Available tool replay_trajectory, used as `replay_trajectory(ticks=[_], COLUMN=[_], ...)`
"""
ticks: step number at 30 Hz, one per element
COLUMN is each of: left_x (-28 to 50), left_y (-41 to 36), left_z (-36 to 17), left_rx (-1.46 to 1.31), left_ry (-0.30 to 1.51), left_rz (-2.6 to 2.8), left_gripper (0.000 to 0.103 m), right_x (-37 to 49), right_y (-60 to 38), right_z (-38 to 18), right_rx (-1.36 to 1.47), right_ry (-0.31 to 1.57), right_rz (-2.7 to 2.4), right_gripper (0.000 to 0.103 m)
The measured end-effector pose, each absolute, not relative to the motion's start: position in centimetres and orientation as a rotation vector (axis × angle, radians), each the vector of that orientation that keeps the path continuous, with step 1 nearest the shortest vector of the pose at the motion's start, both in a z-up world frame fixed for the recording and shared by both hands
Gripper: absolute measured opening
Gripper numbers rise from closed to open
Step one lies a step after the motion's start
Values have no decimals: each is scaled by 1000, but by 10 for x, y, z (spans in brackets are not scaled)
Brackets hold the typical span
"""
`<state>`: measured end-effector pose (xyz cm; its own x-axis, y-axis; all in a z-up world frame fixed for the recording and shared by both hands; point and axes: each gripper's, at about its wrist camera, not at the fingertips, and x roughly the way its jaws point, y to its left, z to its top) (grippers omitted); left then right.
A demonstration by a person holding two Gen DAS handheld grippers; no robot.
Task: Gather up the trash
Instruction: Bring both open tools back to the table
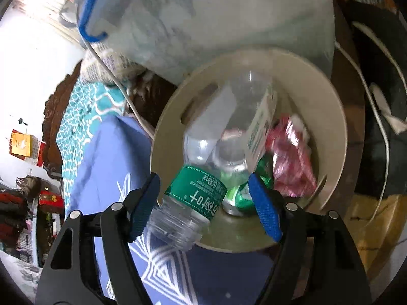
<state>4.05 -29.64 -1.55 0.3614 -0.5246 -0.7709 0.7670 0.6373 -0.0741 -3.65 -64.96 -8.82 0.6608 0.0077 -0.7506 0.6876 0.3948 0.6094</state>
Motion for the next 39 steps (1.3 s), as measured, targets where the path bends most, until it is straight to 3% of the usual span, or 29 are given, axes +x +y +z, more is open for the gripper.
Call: replay_trajectory(ticks=[1, 5, 10, 20, 31, 39], left_x=[39, 32, 35, 36, 29, 26], left_y=[-296, -290, -271, -238, -199, -192], left_z=[-16, -9, 6, 21, 44, 45], left_rx=[319, 320, 280, 205, 189, 204], left_ry=[862, 838, 798, 775, 671, 643], left_rz=[-858, -865, -845, -836, -781, -762], left_gripper=[86, 86, 86, 86, 92, 92], right_x=[-35, -32, -35, -96, -138, -131], right_y=[-646, -628, -608, -552, -438, -399], right_z=[-91, -82, -46, 15, 5, 21], right_rx=[1115, 1122, 1042, 967, 1010, 893], right_ry=[768, 772, 737, 586, 450, 440], right_rz=[-467, -438, -454, -434, -356, -369], right_gripper=[59, 56, 68, 68, 68, 69])
